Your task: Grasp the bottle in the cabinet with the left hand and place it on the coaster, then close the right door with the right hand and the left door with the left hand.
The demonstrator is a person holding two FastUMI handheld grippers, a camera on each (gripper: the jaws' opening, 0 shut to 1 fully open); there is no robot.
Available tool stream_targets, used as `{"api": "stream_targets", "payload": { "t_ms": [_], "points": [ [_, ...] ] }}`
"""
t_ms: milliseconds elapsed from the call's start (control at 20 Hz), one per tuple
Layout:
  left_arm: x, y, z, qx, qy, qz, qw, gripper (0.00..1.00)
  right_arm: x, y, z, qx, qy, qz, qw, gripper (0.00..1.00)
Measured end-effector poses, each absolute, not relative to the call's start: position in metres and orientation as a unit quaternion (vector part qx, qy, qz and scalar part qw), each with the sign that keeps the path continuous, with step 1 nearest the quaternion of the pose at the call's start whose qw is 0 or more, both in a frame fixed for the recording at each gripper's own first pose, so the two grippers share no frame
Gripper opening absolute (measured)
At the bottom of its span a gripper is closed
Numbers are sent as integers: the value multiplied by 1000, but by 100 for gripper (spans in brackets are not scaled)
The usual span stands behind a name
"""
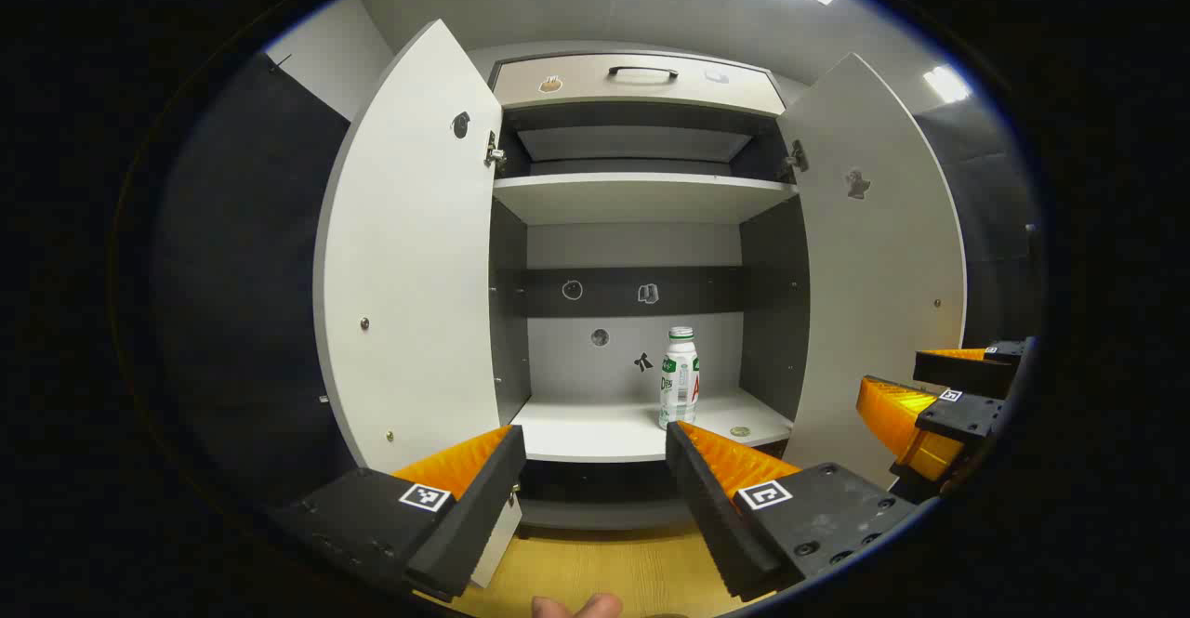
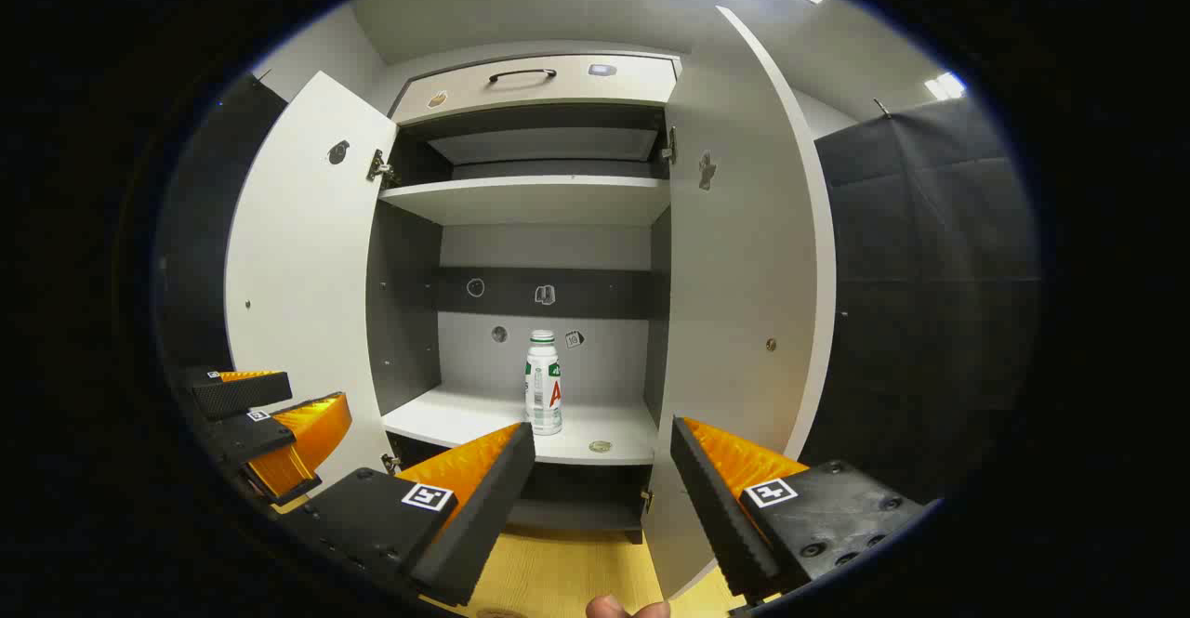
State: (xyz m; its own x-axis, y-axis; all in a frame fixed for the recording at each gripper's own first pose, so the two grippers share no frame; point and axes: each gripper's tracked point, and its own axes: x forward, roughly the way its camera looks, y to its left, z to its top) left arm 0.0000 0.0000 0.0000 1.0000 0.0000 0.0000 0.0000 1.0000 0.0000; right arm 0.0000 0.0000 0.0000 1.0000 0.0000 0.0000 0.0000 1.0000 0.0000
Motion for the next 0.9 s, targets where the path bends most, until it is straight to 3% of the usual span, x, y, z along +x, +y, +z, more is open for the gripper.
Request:
{"api": "stream_targets", "payload": {
  "t_ms": [900],
  "points": [
    [5,-14,-1,-1,2,-7,1000,96,0,-9,5,10,-7,-4,1000,97]
  ]
}}
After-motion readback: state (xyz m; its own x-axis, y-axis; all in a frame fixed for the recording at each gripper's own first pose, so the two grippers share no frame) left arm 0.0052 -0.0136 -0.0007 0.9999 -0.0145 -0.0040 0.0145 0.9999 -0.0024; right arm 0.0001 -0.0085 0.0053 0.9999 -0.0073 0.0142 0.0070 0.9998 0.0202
